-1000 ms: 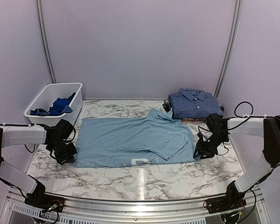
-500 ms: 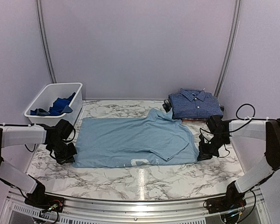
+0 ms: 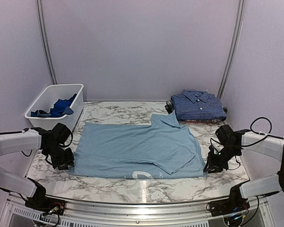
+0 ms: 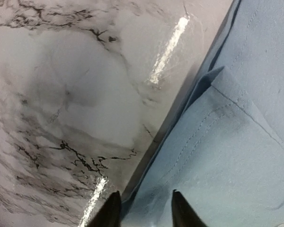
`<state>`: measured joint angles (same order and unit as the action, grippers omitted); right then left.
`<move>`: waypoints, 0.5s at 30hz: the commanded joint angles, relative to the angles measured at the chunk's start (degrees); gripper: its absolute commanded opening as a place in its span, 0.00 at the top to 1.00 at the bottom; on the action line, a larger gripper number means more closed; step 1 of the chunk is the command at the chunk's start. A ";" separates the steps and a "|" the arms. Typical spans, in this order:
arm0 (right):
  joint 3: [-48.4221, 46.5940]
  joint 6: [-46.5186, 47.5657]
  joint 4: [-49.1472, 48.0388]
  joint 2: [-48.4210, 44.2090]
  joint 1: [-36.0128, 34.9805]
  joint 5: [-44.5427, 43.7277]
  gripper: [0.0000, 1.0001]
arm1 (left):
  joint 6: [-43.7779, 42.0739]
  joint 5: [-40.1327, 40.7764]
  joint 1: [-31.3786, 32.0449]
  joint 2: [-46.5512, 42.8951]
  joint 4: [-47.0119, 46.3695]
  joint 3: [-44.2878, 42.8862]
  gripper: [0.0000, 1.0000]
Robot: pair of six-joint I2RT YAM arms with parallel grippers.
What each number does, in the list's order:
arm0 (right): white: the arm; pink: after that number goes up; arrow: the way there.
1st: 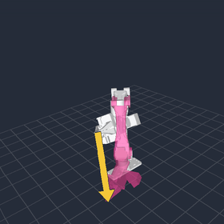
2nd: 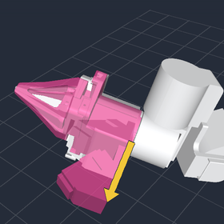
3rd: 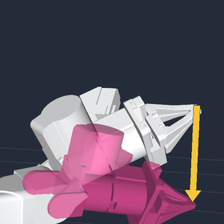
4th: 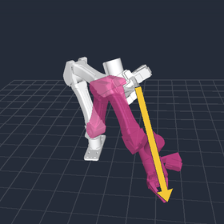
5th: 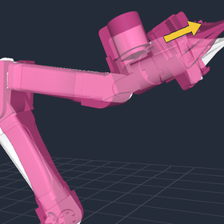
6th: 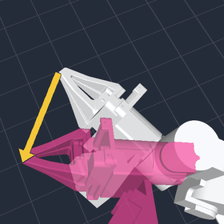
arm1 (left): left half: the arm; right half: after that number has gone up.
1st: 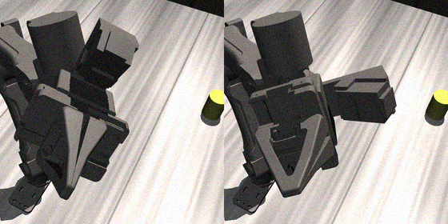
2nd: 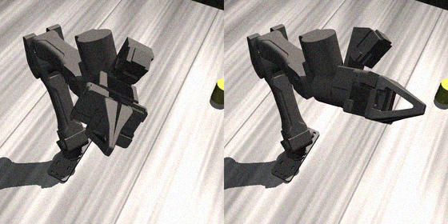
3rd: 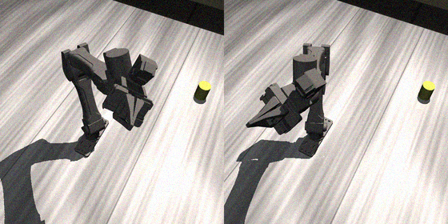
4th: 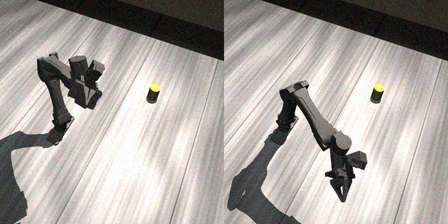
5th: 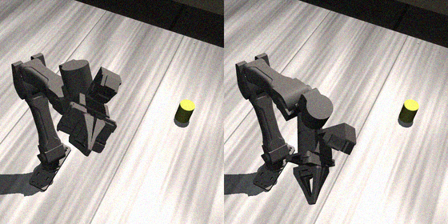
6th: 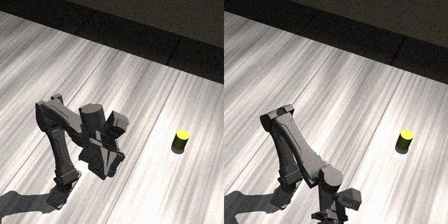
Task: Fold and stack the mixed laundry pile
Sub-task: Adjust the 1/3-folded T-shirt at the center of the board.
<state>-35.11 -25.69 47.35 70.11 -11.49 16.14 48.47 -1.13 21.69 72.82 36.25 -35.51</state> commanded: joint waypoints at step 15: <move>-15.44 9.56 -2.83 2.17 0.24 11.20 0.66 | -23.67 -2.47 30.11 12.69 -18.17 -27.64 0.37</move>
<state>-48.10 -18.24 46.52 69.19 -11.46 25.28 33.39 -2.09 44.51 75.64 25.32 -56.58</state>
